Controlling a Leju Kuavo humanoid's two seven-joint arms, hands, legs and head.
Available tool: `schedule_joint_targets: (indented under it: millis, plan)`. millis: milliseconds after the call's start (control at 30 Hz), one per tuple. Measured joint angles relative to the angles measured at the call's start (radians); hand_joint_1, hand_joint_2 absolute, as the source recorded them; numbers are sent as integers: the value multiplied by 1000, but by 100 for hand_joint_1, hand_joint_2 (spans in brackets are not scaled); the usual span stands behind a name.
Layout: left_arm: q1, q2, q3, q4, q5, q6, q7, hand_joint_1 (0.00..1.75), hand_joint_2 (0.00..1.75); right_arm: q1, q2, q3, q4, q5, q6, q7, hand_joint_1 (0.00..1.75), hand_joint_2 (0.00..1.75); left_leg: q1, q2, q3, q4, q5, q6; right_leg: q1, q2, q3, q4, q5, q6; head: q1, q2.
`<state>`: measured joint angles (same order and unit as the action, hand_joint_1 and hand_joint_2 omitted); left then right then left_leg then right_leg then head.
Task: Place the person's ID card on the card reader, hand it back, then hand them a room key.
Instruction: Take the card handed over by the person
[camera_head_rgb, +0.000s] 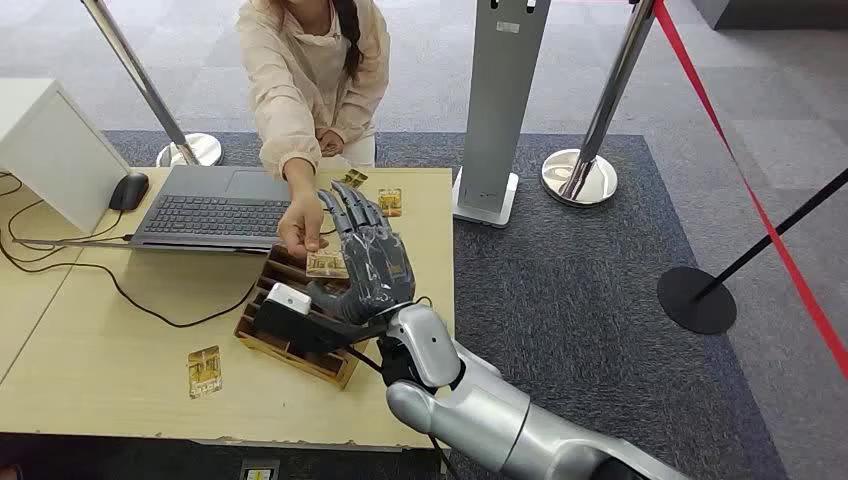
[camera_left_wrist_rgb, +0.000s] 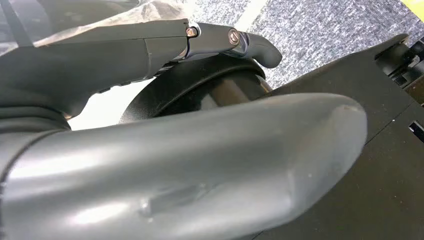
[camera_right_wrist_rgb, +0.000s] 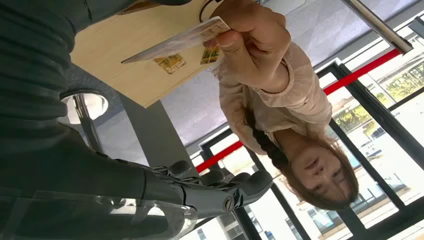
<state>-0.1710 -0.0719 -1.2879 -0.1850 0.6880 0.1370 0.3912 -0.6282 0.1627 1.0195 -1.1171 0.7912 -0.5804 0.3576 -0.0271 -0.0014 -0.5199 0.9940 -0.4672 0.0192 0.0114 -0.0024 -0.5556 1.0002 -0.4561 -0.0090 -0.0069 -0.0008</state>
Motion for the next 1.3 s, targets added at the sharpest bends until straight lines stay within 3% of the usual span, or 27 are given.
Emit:
schedule_joint_targets:
  millis: [167,267,333,467,533,1300]
  plan:
    - [0,-15,0,0,-2,30,26,0,0,0,11,-1,26,-35,-13,-21,3,175,0,0,0,0,0,0,0,0,0,0,0,0,0,0]
    - [0,-18,0,0,-2,34,30,0,0,0,19,-1,43,-54,-19,-35,21,175,0,0,0,0,0,0,0,0,0,0,0,0,0,0]
    - [0,-19,0,0,-2,34,31,0,0,0,25,-1,56,-64,-22,-43,45,175,0,0,0,0,0,0,0,0,0,0,0,0,0,0]
    - [-1,-20,0,0,-1,34,33,0,0,0,35,-1,80,-82,-27,-56,155,175,0,0,0,0,0,0,0,0,0,0,0,0,0,0]
    - [-1,-20,0,0,-1,35,35,0,0,1,39,-1,90,-89,-30,-61,171,175,0,0,0,0,0,0,0,0,0,0,0,0,0,0]
    - [-1,-22,0,0,3,37,35,0,0,1,40,-1,118,-89,-45,-59,175,175,0,0,0,0,0,0,0,0,0,0,0,0,0,0]
